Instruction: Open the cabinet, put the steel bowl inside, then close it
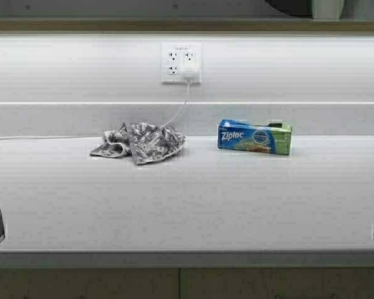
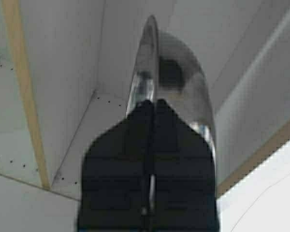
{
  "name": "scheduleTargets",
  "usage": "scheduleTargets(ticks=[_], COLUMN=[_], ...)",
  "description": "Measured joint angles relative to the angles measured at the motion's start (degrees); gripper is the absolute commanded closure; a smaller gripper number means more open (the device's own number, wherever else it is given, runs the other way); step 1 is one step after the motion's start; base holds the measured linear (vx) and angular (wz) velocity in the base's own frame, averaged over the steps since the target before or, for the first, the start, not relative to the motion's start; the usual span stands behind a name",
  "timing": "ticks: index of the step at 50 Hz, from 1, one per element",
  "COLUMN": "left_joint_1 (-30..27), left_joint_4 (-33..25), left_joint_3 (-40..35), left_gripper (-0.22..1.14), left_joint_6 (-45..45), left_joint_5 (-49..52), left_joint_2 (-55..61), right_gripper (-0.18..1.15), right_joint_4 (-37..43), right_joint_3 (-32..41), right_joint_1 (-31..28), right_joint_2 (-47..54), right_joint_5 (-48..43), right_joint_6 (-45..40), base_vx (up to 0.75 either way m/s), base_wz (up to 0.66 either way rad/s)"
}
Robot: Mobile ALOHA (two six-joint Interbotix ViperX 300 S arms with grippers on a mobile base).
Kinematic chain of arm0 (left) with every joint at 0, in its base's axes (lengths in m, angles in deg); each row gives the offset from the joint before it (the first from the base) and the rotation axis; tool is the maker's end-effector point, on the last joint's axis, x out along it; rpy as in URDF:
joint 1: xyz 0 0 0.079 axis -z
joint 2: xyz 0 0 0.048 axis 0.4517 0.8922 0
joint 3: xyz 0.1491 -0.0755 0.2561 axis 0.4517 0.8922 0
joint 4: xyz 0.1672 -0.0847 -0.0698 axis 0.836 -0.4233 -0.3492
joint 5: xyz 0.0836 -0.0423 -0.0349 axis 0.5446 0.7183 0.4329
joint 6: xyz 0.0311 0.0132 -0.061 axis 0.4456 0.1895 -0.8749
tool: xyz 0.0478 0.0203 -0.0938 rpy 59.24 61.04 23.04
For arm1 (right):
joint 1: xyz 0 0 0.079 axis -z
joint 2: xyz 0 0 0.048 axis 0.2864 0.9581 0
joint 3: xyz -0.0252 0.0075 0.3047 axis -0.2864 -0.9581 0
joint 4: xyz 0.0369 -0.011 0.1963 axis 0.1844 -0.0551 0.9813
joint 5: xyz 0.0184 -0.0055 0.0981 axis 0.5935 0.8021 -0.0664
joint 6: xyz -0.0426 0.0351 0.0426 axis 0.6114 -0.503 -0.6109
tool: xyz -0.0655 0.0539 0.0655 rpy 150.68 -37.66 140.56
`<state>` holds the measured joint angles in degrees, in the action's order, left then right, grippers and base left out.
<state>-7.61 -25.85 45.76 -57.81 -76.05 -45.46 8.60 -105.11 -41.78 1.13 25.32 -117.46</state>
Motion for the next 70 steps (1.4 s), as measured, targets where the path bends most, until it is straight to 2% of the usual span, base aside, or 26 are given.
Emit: scheduleTargets(ticks=[9, 26, 37, 43, 49, 53, 56, 63, 70], left_joint_1=[-0.09, -0.09, -0.18, -0.09, -0.09, -0.09, 0.0, 0.18, 0.26], left_joint_4=[-0.18, -0.44, -0.97, -1.85, -2.2, -2.72, -3.87, -8.17, -9.93], left_joint_3=[-3.6, -15.38, -16.17, -16.08, -15.82, -15.47, -15.12, -14.06, -12.92], left_gripper=[0.89, 0.89, 0.89, 0.85, 0.69, 0.51, 0.34, 0.09, 0.07], left_joint_6=[0.0, -0.09, -0.09, -0.09, -0.09, -0.09, -0.09, 0.18, 0.35], left_joint_5=[0.88, 0.88, 0.88, 0.88, 0.88, 0.88, 0.62, -3.96, -7.73], left_joint_2=[4.75, 18.9, 21.01, 21.45, 21.88, 22.15, 22.24, 22.24, 22.32], right_gripper=[0.9, 0.9, 0.9, 0.8, 0.47, 0.28, 0.19, 0.15, 0.16], right_joint_4=[0.7, 1.76, 1.85, 1.85, 1.85, 2.55, 3.25, 4.31, 4.31], right_joint_3=[3.43, 13.27, 13.62, 13.54, 12.83, 12.57, 12.57, 12.57, 12.57], right_joint_1=[0.35, 3.34, 3.43, 3.78, 3.87, 4.13, 4.31, 4.75, 5.36], right_joint_2=[2.46, 13.36, 14.85, 14.94, 14.94, 14.94, 14.94, 14.94, 14.94], right_joint_5=[3.08, 5.71, 5.71, 5.62, 6.59, 8.26, 9.14, 9.32, 9.4], right_joint_6=[-0.09, -0.35, -0.62, -0.79, -0.88, -0.88, -0.79, -0.35, -0.09], base_vx=[0.21, 0.15, 0.08, 0.05, 0.04, 0.03, 0.01, 0.01, 0.0], base_wz=[0.05, 0.04, 0.02, 0.01, 0.01, 0.01, 0.0, 0.0, 0.0])
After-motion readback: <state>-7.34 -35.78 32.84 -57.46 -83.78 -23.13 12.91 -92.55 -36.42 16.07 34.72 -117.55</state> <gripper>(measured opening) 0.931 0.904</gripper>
